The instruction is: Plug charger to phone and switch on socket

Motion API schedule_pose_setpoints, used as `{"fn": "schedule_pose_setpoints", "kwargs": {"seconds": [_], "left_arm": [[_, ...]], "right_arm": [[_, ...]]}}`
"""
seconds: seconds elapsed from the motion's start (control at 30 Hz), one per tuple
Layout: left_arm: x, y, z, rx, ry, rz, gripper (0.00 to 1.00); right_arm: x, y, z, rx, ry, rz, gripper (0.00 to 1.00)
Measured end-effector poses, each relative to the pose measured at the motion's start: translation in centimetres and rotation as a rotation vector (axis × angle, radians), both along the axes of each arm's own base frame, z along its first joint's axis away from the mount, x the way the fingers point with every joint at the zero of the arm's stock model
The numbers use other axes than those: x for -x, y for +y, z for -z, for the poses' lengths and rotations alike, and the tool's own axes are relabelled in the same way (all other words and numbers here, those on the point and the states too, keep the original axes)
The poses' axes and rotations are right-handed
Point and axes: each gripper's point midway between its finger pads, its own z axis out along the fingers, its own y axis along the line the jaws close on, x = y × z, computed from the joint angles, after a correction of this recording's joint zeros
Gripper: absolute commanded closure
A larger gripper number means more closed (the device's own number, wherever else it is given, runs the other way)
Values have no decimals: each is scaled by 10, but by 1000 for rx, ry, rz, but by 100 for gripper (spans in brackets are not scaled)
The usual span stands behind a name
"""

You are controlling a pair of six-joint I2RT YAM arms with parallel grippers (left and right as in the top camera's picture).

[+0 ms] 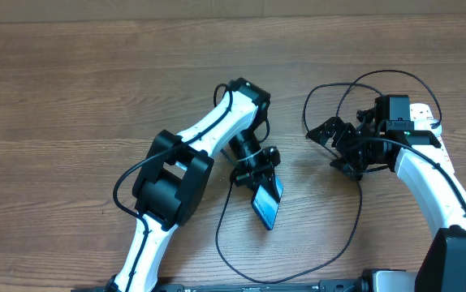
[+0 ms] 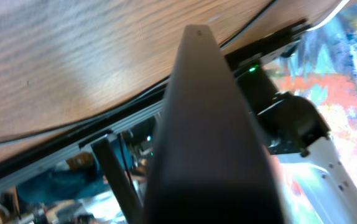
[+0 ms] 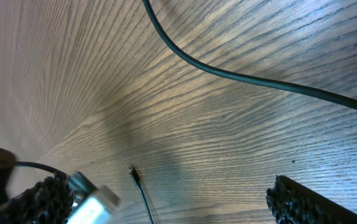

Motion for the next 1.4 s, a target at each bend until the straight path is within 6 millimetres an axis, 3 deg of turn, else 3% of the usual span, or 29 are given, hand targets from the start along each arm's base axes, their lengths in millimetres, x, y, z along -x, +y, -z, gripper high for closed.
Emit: {"fn": "schedule_pose_setpoints", "kwargs": {"seconds": [0.27,0.97,1.4], "left_arm": [[20,14,14,-63,91,0,96],[21,14,14,-152,138,-57,96],[15,-14,-9,-69,278,-217,96]], "right_arm": [[0,0,0,0,0,0,0],[0,0,0,0,0,0,0],[0,0,0,0,0,0,0]]}}
